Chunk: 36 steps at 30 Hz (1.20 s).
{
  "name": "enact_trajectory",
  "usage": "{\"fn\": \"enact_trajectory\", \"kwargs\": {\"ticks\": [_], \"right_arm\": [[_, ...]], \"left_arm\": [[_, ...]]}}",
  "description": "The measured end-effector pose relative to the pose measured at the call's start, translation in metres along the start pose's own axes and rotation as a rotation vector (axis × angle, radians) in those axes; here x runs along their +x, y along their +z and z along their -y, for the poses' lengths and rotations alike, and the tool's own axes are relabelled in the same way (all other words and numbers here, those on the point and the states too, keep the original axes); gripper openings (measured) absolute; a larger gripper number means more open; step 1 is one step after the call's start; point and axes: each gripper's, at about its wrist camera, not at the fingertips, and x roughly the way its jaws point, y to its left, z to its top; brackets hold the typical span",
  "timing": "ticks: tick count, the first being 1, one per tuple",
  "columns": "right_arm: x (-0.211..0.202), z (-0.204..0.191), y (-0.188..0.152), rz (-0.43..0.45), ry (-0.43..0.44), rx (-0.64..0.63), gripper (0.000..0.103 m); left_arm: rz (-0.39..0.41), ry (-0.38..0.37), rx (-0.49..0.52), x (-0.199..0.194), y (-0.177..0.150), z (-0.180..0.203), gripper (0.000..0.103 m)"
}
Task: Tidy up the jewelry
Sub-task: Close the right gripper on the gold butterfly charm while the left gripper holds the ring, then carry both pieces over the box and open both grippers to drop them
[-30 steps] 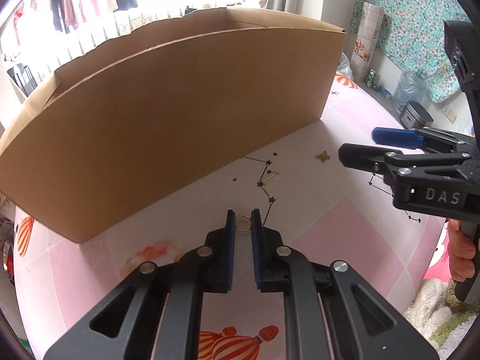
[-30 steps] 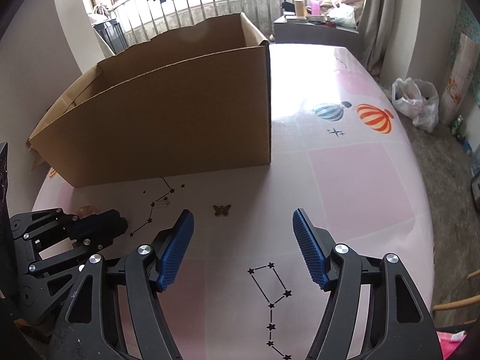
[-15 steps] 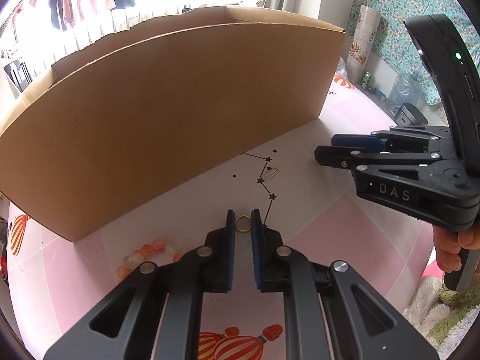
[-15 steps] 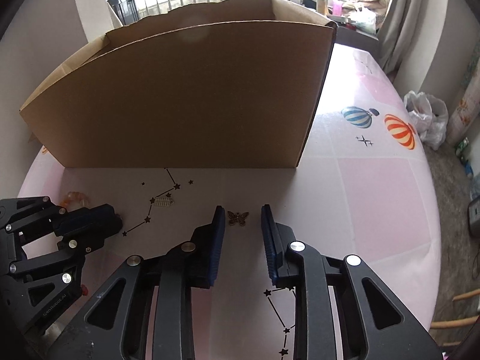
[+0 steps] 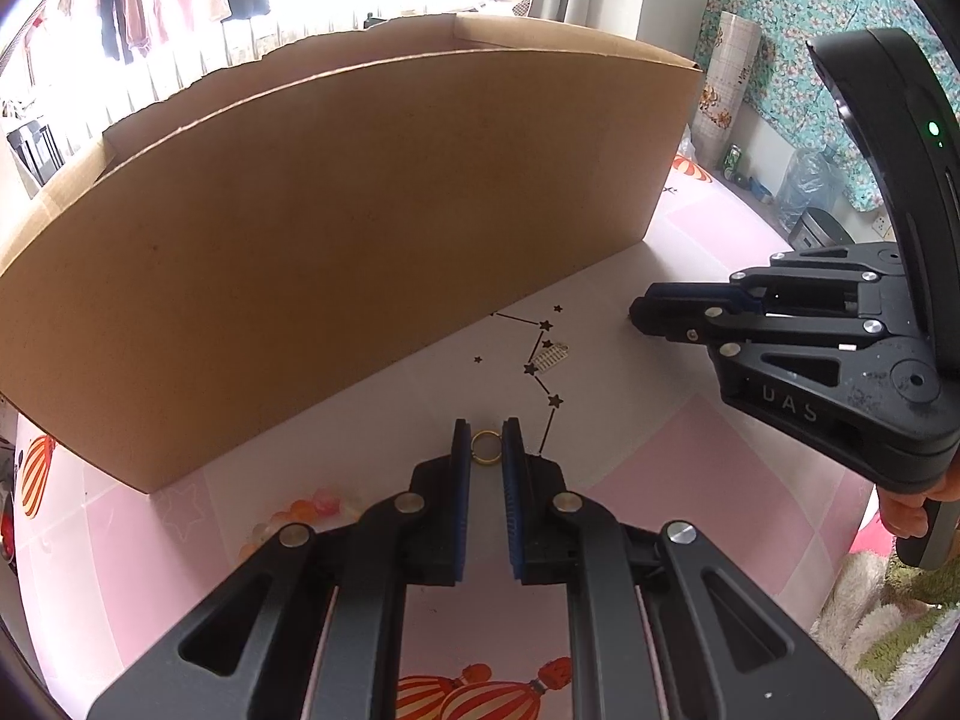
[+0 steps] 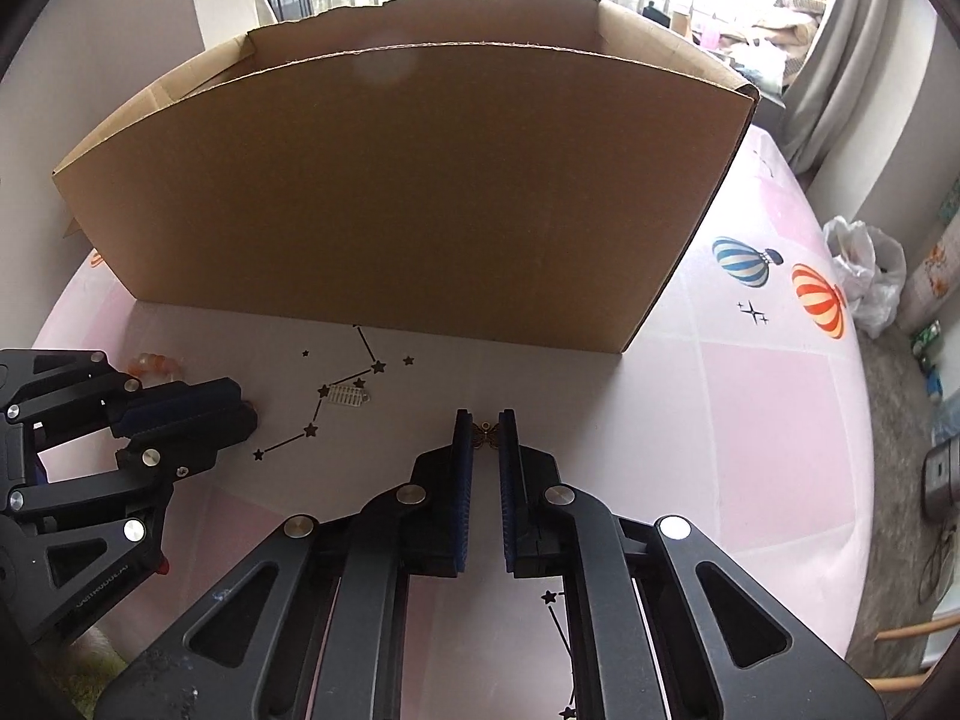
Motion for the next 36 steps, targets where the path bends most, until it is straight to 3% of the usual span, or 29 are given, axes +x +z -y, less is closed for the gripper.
{"fn": "enact_trajectory", "kwargs": {"ticks": [11, 18, 25, 30, 36], "right_arm": [[-0.001, 0.005, 0.003, 0.006, 0.006, 0.015, 0.006], [-0.013, 0.009, 0.000, 0.041, 0.007, 0.031, 0.006], [-0.030, 0.011, 0.001, 0.099, 0.019, 0.042, 0.006], [-0.056, 0.012, 0.008, 0.188, 0.033, 0.027, 0.006], [-0.085, 0.028, 0.040, 0.303, 0.093, 0.021, 0.006]], "left_arm": [[0.015, -0.011, -0.013, 0.000, -0.001, -0.006, 0.010], [0.079, -0.025, 0.003, -0.016, 0.000, -0.005, 0.010], [0.174, -0.013, 0.049, -0.045, 0.007, 0.003, 0.010], [0.271, -0.031, 0.050, -0.075, 0.024, -0.001, 0.010], [0.373, -0.039, 0.065, -0.103, 0.059, -0.006, 0.010]]}}
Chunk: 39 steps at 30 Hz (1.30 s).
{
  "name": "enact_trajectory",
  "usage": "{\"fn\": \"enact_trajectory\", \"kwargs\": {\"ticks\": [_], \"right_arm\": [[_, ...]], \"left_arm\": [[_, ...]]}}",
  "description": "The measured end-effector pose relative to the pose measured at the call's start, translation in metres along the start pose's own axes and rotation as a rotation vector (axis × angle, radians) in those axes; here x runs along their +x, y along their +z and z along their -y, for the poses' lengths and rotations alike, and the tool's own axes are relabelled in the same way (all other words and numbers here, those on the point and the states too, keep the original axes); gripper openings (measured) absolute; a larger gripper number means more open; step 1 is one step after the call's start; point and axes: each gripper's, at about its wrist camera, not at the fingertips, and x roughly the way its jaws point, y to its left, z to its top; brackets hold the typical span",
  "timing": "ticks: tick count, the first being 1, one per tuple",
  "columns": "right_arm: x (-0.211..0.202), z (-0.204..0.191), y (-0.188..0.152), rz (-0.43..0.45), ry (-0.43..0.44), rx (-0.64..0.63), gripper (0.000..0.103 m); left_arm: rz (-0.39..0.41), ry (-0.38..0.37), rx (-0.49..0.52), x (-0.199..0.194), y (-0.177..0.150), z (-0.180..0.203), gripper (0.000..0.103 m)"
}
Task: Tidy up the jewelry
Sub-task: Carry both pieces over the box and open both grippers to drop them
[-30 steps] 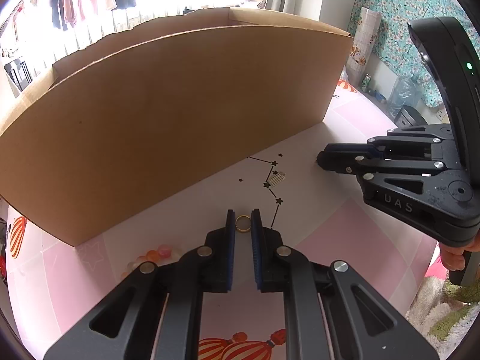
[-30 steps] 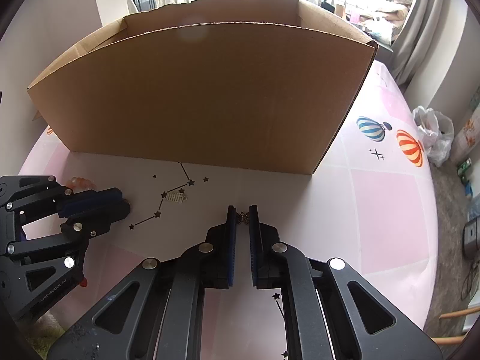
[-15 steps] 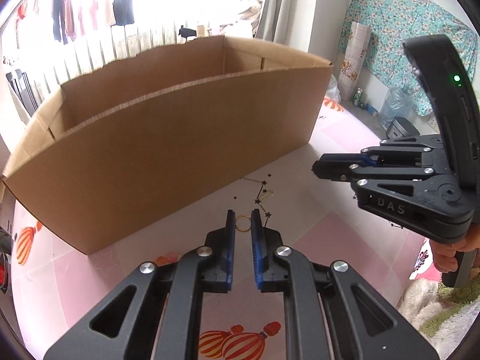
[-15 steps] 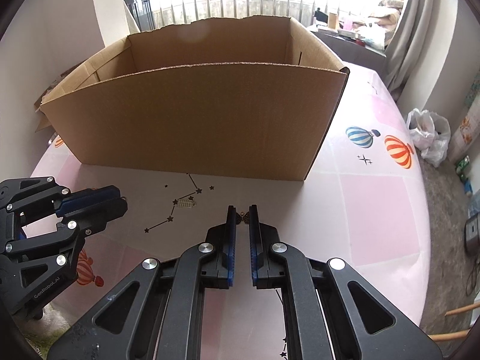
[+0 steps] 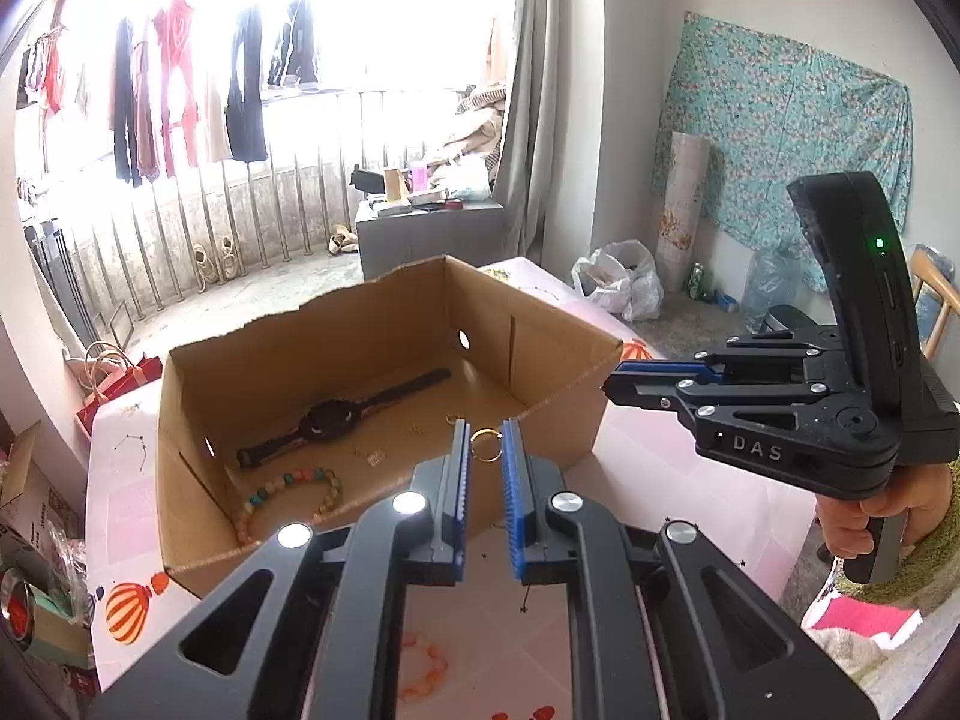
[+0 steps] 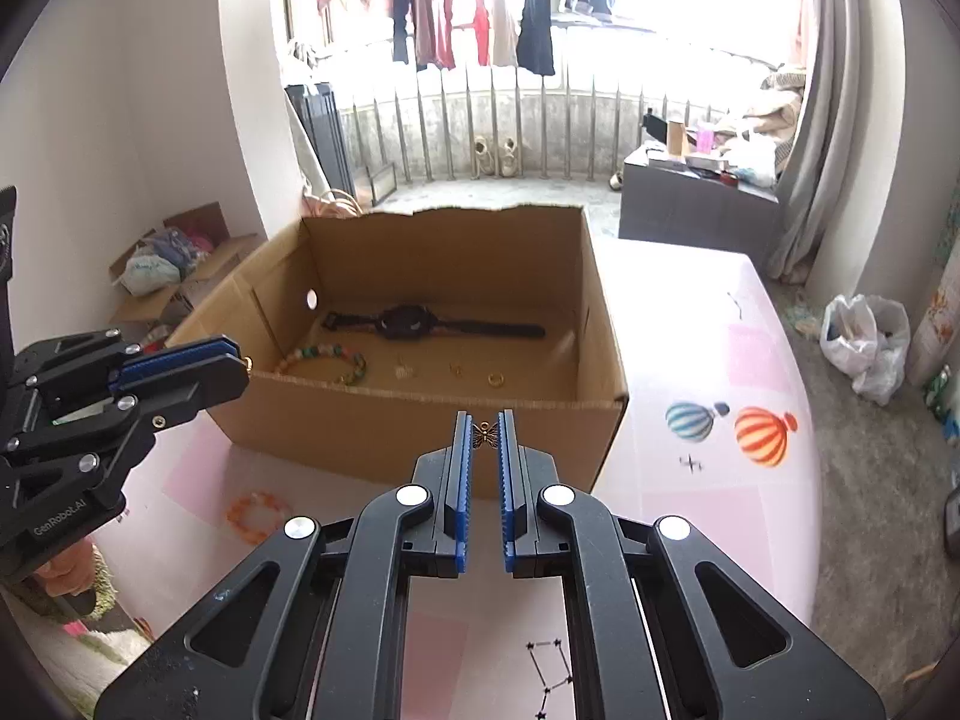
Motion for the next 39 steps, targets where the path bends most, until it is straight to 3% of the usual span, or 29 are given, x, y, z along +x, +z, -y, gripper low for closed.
{"fn": "enact_trajectory", "kwargs": {"ticks": [3, 7, 10, 14, 18, 21, 26, 34, 39], "right_arm": [[-0.001, 0.000, 0.024, -0.005, 0.062, 0.005, 0.006], [0.029, 0.002, 0.054, -0.124, 0.159, -0.009, 0.006], [0.061, 0.002, 0.061, -0.270, 0.224, -0.016, 0.006], [0.097, 0.001, 0.061, -0.422, 0.238, -0.088, 0.007], [0.122, -0.004, 0.061, -0.538, 0.255, -0.171, 0.007], [0.135, -0.014, 0.059, -0.604, 0.283, -0.228, 0.007], [0.155, -0.027, 0.056, -0.683, 0.289, -0.301, 0.007], [0.168, -0.037, 0.051, -0.734, 0.280, -0.327, 0.007], [0.171, -0.037, 0.055, -0.723, 0.273, -0.315, 0.013]], "left_arm": [[-0.021, -0.013, -0.031, 0.008, 0.017, -0.012, 0.010], [-0.114, -0.082, -0.101, 0.036, 0.038, -0.034, 0.010], [-0.225, -0.140, -0.143, 0.061, 0.050, -0.053, 0.010], [-0.421, -0.212, -0.180, 0.111, 0.062, -0.071, 0.010], [-0.646, -0.312, -0.365, 0.170, 0.054, -0.098, 0.010], [-0.732, -0.327, -0.447, 0.196, 0.046, -0.113, 0.010], [-0.829, -0.306, -0.454, 0.218, 0.038, -0.114, 0.010], [-0.888, -0.265, -0.403, 0.228, 0.044, -0.106, 0.010], [-0.903, -0.265, -0.427, 0.232, 0.041, -0.106, 0.021]]}}
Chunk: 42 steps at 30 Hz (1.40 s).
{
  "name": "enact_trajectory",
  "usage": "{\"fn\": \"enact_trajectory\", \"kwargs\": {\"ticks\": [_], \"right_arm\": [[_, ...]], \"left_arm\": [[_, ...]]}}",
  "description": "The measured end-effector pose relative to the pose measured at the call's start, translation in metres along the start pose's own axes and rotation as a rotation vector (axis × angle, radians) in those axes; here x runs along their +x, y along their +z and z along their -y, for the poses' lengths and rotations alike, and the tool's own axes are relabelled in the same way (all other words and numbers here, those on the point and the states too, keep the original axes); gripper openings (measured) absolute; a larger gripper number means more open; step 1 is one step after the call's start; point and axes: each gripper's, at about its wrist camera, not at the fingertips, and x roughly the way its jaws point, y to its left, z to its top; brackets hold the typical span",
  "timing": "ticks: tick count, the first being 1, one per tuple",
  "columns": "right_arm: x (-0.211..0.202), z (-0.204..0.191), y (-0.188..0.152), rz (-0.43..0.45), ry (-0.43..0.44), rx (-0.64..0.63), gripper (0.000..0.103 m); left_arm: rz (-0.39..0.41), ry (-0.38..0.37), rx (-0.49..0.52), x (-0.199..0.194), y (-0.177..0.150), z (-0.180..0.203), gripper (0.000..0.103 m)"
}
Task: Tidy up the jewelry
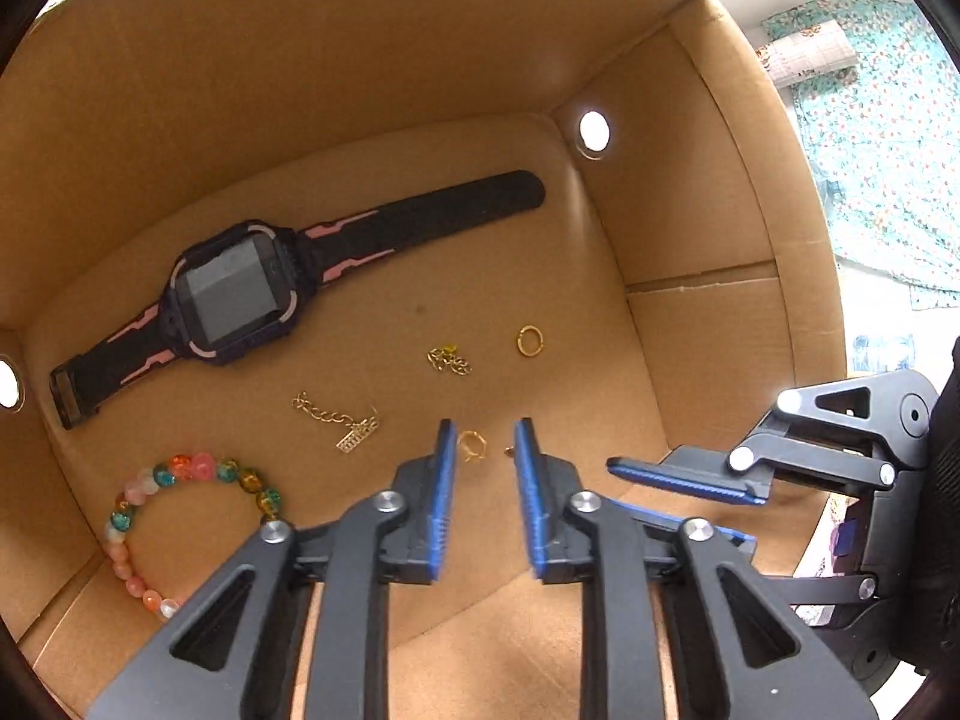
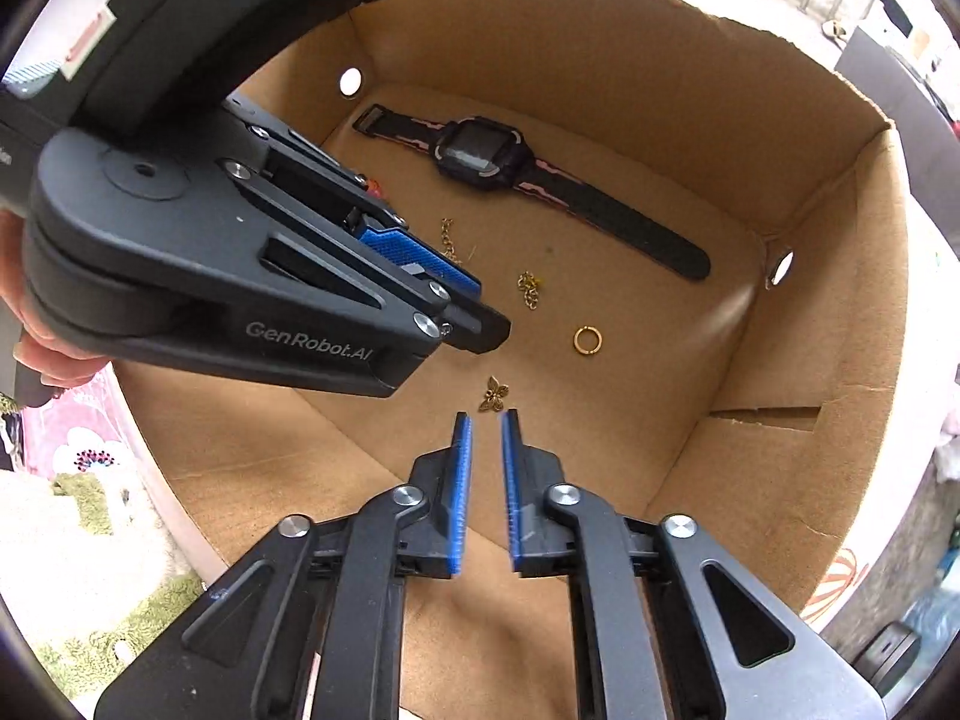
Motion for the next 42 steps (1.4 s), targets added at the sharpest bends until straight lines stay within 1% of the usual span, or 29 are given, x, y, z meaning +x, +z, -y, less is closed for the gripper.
{"fn": "enact_trajectory", "kwargs": {"ticks": [5, 7, 10, 11, 12, 13, 14, 15, 16, 17, 18, 19, 21, 24, 25, 26, 28, 32, 34, 36, 40, 42], "right_arm": [[-0.014, -0.001, -0.001, 0.049, -0.014, 0.007, 0.020], [-0.025, 0.000, -0.005, 0.082, -0.017, 0.017, 0.020], [-0.044, 0.004, -0.012, 0.148, -0.022, 0.044, 0.023], [-0.051, 0.004, -0.015, 0.178, -0.031, 0.059, 0.024], [-0.061, 0.006, -0.020, 0.220, -0.040, 0.079, 0.024], [-0.072, 0.008, -0.026, 0.267, -0.041, 0.105, 0.026], [-0.083, 0.009, -0.034, 0.318, -0.028, 0.134, 0.031], [-0.094, 0.010, -0.043, 0.371, -0.007, 0.166, 0.033], [-0.102, 0.012, -0.053, 0.416, 0.011, 0.198, 0.038], [-0.109, 0.012, -0.062, 0.459, 0.017, 0.234, 0.045], [-0.115, 0.012, -0.073, 0.497, 0.011, 0.268, 0.048], [-0.120, 0.010, -0.083, 0.531, -0.004, 0.297, 0.054], [-0.127, 0.004, -0.104, 0.582, -0.039, 0.339, 0.056], [-0.129, -0.006, -0.133, 0.633, -0.041, 0.400, 0.058], [-0.128, -0.009, -0.142, 0.639, -0.031, 0.419, 0.058], [-0.126, -0.013, -0.148, 0.642, -0.024, 0.432, 0.058], [-0.122, -0.022, -0.163, 0.637, -0.023, 0.456, 0.058], [-0.106, -0.037, -0.174, 0.570, 0.015, 0.467, 0.062], [-0.091, -0.045, -0.173, 0.526, 0.009, 0.474, 0.062], [-0.076, -0.049, -0.172, 0.483, -0.026, 0.488, 0.062], [-0.044, -0.046, -0.168, 0.432, -0.007, 0.545, 0.062], [-0.036, -0.046, -0.167, 0.426, 0.009, 0.567, 0.062]], "left_arm": [[0.027, -0.007, -0.018, -0.007, -0.002, -0.004, 0.027], [0.054, -0.002, -0.021, -0.012, -0.003, -0.008, 0.029], [0.143, 0.031, 0.000, -0.030, -0.011, -0.005, 0.036], [0.175, 0.045, 0.010, -0.038, -0.015, -0.003, 0.041], [0.205, 0.057, 0.017, -0.046, -0.020, -0.001, 0.045], [0.241, 0.060, 0.025, -0.056, -0.027, 0.001, 0.048], [0.279, 0.051, 0.034, -0.067, -0.035, 0.003, 0.054], [0.315, 0.044, 0.038, -0.077, -0.045, 0.005, 0.061], [0.355, 0.043, 0.042, -0.087, -0.057, 0.006, 0.064], [0.391, 0.045, 0.052, -0.097, -0.069, 0.007, 0.071], [0.421, 0.054, 0.066, -0.105, -0.081, 0.010, 0.077], [0.451, 0.072, 0.080, -0.112, -0.094, 0.012, 0.079], [0.521, 0.117, 0.101, -0.125, -0.124, 0.018, 0.084], [0.621, 0.173, 0.114, -0.141, -0.166, 0.026, 0.090], [0.649, 0.185, 0.109, -0.145, -0.179, 0.025, 0.091], [0.670, 0.196, 0.101, -0.145, -0.187, 0.015, 0.093], [0.703, 0.218, 0.083, -0.145, -0.211, 0.015, 0.096], [0.721, 0.302, 0.051, -0.129, -0.246, 0.012, 0.097], [0.717, 0.331, 0.056, -0.113, -0.257, 0.011, 0.097], [0.709, 0.339, 0.052, -0.094, -0.267, 0.009, 0.097], [0.710, 0.311, 0.085, -0.056, -0.275, 0.008, 0.097], [0.709, 0.306, 0.114, -0.040, -0.276, 0.010, 0.096]]}}
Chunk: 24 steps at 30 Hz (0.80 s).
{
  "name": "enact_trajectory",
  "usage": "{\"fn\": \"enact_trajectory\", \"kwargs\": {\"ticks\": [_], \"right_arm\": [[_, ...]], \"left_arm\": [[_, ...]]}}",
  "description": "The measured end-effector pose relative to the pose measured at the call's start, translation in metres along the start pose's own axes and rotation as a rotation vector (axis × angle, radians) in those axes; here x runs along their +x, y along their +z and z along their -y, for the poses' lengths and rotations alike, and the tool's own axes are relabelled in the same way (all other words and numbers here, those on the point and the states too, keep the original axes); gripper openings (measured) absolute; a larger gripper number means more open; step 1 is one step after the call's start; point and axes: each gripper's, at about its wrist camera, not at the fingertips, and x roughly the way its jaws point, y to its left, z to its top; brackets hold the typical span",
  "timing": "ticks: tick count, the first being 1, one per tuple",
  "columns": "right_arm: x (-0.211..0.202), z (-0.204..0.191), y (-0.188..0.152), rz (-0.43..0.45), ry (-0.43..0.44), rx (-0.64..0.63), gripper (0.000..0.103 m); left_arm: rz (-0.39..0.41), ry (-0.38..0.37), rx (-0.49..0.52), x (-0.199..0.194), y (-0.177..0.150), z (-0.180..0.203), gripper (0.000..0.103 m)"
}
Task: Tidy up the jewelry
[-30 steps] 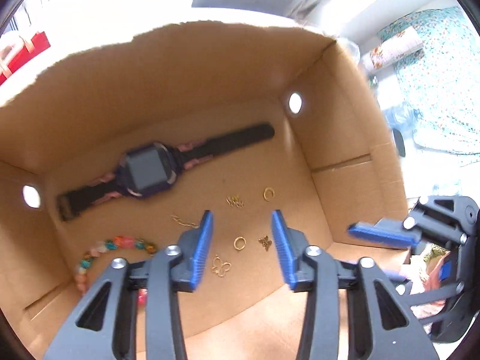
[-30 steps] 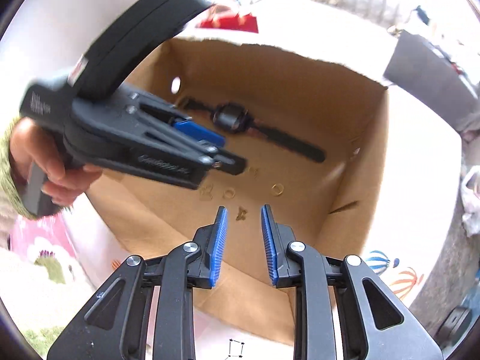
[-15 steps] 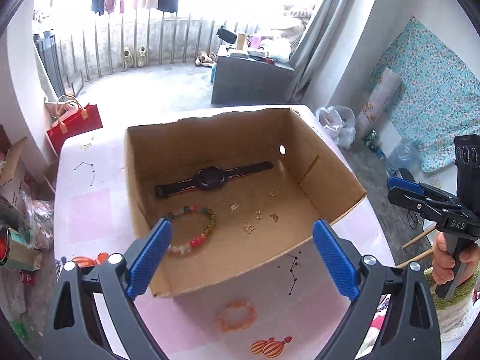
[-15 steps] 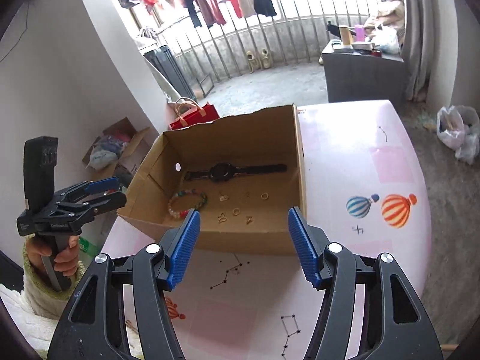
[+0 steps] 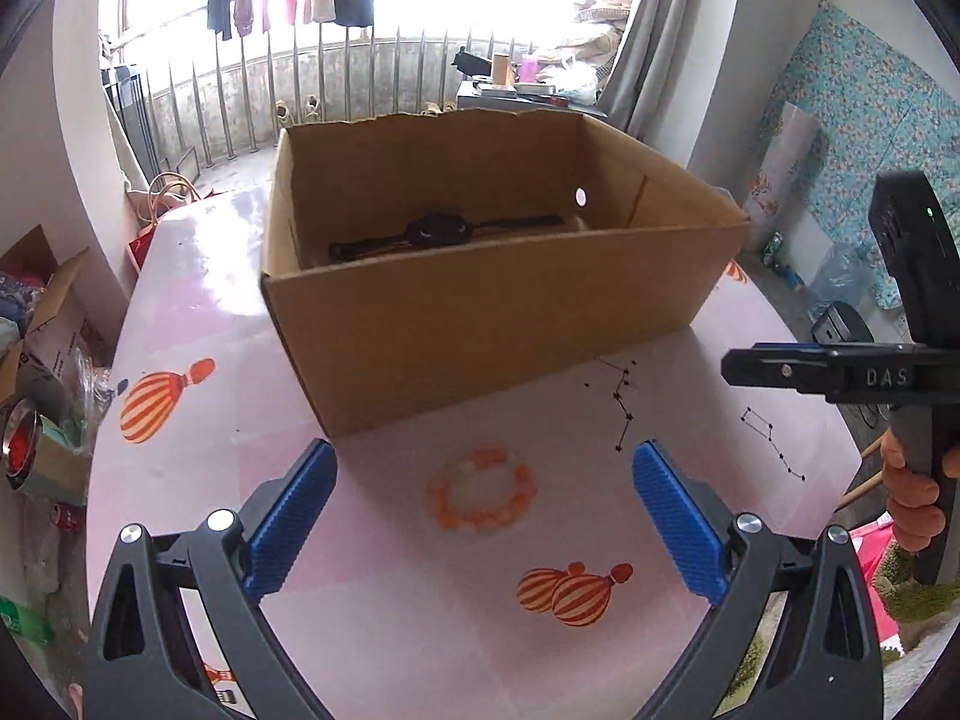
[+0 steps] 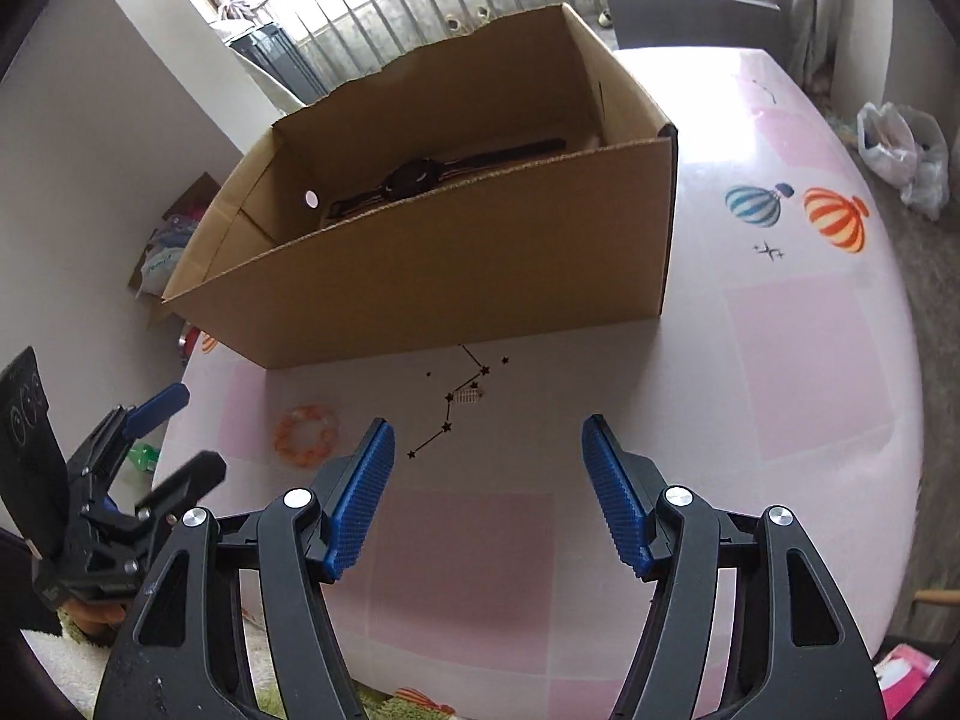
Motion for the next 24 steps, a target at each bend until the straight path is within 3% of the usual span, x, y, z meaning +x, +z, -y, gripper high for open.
{"fn": "enact_trajectory", "kwargs": {"ticks": [9, 15, 19, 22, 24], "right_arm": [[0.020, 0.003, -0.002, -0.010, 0.018, 0.015, 0.062], [0.023, 0.006, -0.002, 0.013, 0.031, 0.003, 0.062], [0.025, 0.007, -0.003, 0.032, 0.041, -0.001, 0.062], [0.028, 0.001, -0.004, 0.049, 0.033, -0.032, 0.061], [0.031, -0.005, -0.004, 0.059, 0.025, -0.060, 0.061]], "left_arm": [[-0.069, 0.037, 0.164, 0.040, -0.014, 0.027, 0.051], [-0.132, 0.102, 0.234, 0.060, -0.020, 0.040, 0.041], [-0.131, 0.096, 0.200, 0.062, -0.020, 0.036, 0.040], [-0.131, 0.081, 0.172, 0.063, -0.018, 0.030, 0.033], [-0.133, 0.071, 0.155, 0.063, -0.016, 0.025, 0.021]]}}
